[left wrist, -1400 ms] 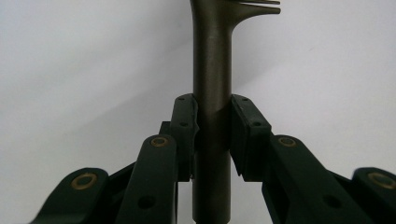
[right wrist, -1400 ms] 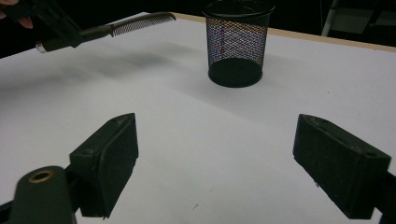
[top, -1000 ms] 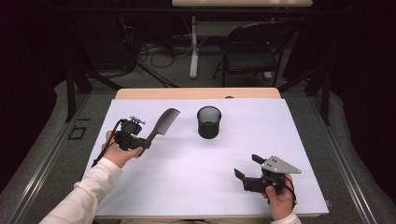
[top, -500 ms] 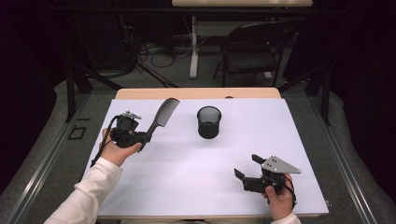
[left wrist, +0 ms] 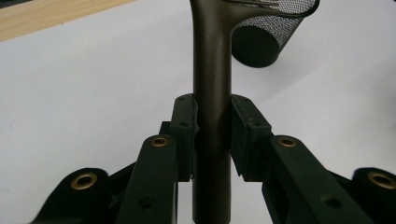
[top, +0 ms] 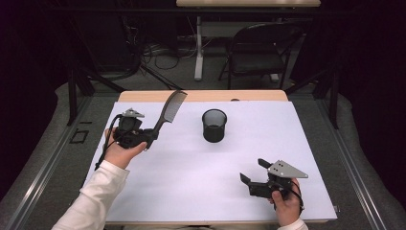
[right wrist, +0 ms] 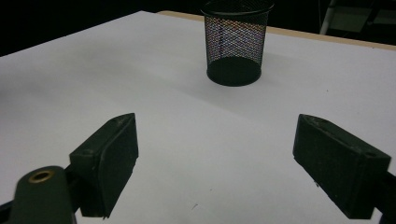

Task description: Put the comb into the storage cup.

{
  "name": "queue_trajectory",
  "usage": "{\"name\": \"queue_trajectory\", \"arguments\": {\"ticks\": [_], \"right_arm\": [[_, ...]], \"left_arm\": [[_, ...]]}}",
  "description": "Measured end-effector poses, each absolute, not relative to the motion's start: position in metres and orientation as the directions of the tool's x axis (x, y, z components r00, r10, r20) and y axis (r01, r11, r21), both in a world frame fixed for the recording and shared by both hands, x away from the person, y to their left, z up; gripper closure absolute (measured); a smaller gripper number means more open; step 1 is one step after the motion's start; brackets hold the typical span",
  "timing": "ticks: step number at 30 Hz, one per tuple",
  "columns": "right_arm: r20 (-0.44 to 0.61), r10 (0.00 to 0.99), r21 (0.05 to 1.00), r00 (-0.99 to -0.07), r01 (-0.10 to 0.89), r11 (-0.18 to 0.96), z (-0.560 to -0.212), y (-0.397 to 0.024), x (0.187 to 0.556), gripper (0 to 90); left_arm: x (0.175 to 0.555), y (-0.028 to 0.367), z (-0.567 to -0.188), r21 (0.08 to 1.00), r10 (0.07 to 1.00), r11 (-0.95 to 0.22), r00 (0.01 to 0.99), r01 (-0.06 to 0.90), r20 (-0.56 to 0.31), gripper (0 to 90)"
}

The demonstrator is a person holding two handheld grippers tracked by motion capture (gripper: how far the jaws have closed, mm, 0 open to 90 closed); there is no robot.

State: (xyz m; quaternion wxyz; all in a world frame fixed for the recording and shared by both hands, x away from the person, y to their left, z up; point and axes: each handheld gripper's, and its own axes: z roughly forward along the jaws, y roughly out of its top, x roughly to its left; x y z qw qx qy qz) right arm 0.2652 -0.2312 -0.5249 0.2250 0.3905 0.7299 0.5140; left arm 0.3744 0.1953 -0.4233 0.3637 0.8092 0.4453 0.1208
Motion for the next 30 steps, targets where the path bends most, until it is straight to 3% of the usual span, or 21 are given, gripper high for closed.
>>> {"name": "queue_trajectory", "arguments": {"ticks": [30], "right_arm": [[0.078, 0.8, 0.92, -0.595, 0.353, 0.173, -0.528, -0.229, 0.268, 13.9]], "left_arm": [[0.367, 0.153, -0.427, 0.807, 0.747, -0.316, 0.655, 0.499, -0.112, 72.5]]}}
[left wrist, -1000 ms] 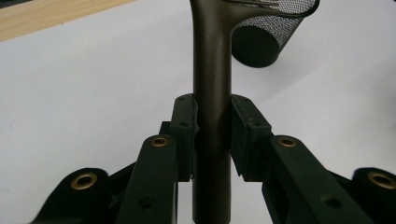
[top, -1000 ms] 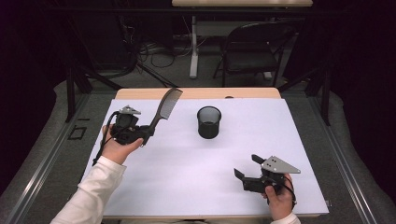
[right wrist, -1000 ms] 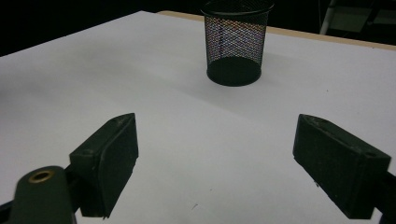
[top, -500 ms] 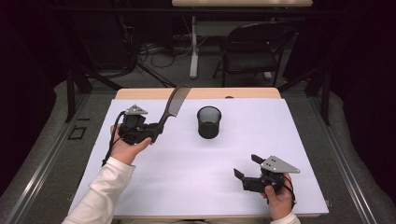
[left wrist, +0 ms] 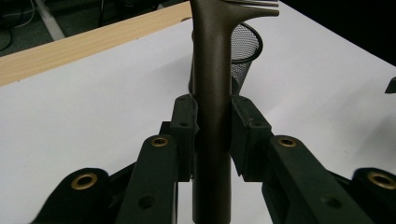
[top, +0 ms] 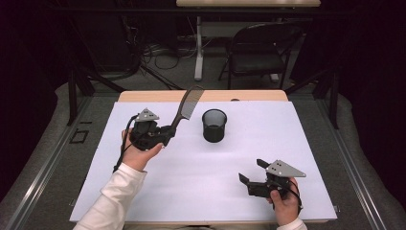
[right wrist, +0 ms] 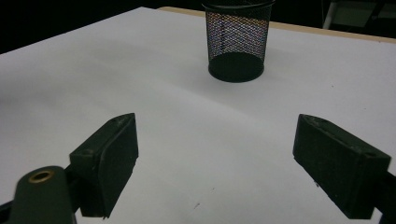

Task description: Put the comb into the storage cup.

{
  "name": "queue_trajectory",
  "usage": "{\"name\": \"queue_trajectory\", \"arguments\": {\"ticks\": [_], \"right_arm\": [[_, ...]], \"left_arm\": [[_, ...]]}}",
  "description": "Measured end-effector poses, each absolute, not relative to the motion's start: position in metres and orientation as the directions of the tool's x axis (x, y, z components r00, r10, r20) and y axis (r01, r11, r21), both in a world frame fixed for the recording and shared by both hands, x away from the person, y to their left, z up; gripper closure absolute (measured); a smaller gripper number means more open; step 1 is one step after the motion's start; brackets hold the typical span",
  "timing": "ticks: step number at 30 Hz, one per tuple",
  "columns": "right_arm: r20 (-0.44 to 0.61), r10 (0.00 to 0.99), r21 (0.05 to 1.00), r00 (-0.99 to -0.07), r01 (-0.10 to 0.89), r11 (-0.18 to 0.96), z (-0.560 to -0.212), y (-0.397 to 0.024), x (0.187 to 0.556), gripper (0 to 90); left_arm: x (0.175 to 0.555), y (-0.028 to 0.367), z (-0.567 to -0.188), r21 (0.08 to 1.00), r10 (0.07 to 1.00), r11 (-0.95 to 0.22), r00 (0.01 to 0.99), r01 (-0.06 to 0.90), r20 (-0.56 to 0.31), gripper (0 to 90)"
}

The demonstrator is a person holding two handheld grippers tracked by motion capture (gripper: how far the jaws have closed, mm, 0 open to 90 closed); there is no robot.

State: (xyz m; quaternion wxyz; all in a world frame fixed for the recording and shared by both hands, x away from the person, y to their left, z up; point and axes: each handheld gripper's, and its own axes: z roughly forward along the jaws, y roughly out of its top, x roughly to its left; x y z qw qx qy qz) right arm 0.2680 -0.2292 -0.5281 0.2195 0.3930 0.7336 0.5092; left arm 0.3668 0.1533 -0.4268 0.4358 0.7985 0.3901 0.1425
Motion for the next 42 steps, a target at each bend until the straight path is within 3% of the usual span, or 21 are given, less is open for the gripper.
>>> {"name": "queue_trajectory", "arguments": {"ticks": [42], "right_arm": [[0.082, 0.807, 0.919, -0.585, 0.358, 0.167, -0.529, -0.229, 0.269, 13.9]], "left_arm": [[0.343, 0.116, -0.455, 0.871, 0.757, -0.313, 0.654, 0.38, -0.013, 72.4]]}}
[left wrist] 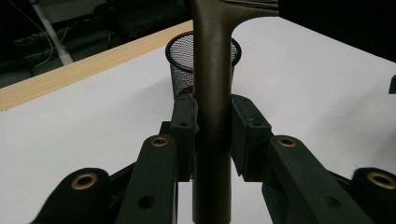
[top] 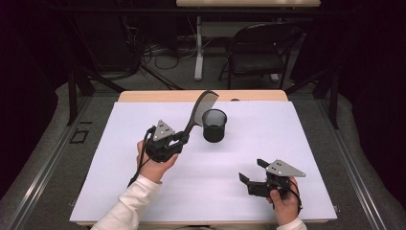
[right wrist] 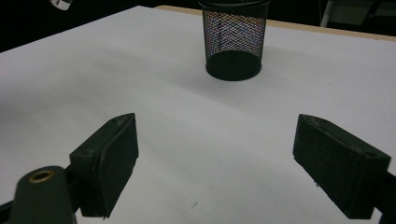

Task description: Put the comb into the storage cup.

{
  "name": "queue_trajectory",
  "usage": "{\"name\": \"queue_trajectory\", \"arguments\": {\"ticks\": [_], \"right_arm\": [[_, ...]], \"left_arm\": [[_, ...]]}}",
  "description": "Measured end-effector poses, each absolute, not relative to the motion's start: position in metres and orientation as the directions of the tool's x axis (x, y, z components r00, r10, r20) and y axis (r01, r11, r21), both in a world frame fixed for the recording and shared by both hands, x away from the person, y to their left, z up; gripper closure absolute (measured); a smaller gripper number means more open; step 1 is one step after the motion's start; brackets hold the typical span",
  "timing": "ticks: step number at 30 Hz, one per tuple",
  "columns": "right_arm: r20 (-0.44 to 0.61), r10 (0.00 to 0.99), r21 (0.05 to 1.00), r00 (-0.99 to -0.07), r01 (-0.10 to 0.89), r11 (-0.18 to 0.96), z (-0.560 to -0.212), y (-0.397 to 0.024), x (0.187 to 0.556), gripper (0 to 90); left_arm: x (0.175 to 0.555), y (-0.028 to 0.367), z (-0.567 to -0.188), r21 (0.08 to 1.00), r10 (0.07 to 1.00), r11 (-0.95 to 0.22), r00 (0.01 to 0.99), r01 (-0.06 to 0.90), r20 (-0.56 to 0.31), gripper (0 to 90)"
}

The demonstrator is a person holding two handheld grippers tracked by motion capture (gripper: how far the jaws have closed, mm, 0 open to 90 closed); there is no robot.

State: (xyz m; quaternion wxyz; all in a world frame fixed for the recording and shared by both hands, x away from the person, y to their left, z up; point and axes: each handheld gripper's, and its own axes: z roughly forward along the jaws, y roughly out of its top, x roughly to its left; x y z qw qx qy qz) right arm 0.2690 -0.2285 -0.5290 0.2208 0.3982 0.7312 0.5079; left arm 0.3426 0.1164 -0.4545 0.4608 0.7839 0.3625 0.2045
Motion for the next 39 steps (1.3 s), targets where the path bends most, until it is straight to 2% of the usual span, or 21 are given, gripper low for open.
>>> {"name": "queue_trajectory", "arguments": {"ticks": [18, 39], "right_arm": [[0.099, 0.806, 0.918, -0.583, 0.367, 0.153, -0.519, -0.224, 0.272, 13.9], [0.157, 0.802, 0.904, -0.577, 0.411, 0.119, -0.486, -0.217, 0.296, 13.9]], "left_arm": [[0.338, 0.118, -0.46, 0.897, 0.768, -0.274, 0.64, 0.346, -0.012, 72.5], [0.335, 0.119, -0.46, 0.913, 0.774, -0.249, 0.633, 0.324, -0.014, 72.4]]}}
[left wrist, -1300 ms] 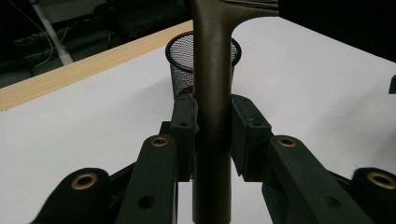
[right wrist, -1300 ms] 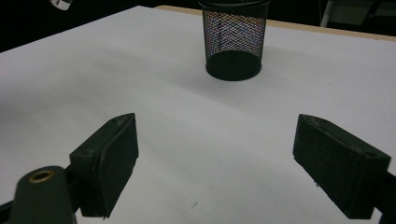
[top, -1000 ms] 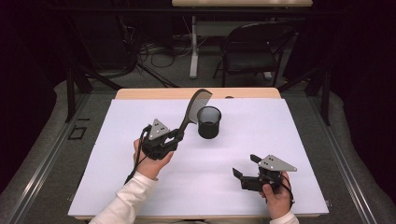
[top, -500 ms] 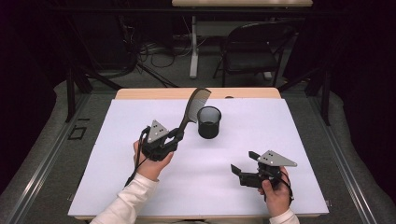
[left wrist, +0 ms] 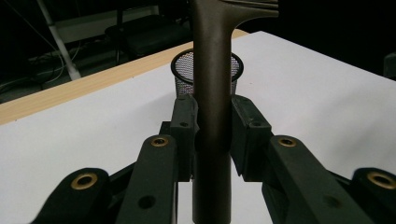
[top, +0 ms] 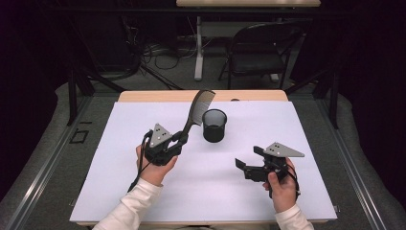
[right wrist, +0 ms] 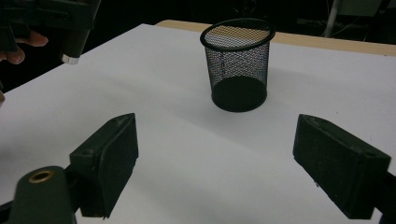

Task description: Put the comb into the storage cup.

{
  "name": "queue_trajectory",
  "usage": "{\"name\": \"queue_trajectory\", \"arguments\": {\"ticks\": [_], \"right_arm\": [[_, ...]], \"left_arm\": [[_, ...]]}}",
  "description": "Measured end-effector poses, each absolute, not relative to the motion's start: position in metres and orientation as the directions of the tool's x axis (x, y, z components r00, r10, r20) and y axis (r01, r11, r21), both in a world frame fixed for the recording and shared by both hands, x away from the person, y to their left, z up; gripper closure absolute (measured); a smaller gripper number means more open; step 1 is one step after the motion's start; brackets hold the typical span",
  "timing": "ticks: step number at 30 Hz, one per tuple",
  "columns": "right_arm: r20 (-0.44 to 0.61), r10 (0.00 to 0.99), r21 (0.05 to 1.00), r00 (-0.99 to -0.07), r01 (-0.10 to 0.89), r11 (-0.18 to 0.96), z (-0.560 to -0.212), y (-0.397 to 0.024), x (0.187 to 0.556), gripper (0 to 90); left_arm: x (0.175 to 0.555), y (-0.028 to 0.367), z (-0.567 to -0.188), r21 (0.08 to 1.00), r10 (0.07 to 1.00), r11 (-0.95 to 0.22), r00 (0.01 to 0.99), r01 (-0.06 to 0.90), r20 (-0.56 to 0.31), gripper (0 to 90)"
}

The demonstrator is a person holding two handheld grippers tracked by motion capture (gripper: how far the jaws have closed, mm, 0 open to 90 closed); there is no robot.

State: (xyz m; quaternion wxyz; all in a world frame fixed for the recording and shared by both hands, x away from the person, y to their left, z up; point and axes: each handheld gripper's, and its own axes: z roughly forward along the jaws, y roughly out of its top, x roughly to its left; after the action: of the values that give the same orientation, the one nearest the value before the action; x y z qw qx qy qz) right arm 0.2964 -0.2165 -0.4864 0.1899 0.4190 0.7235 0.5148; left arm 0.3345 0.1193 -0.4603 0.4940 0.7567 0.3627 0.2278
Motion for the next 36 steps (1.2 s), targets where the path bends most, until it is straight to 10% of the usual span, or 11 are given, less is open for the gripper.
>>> {"name": "queue_trajectory", "arguments": {"ticks": [36], "right_arm": [[0.272, 0.727, 0.884, -0.631, 0.461, 0.069, -0.422, -0.167, 0.349, 6.7]], "left_arm": [[0.33, 0.116, -0.465, 0.923, 0.775, -0.245, 0.632, 0.297, 0.003, 72.5]]}}
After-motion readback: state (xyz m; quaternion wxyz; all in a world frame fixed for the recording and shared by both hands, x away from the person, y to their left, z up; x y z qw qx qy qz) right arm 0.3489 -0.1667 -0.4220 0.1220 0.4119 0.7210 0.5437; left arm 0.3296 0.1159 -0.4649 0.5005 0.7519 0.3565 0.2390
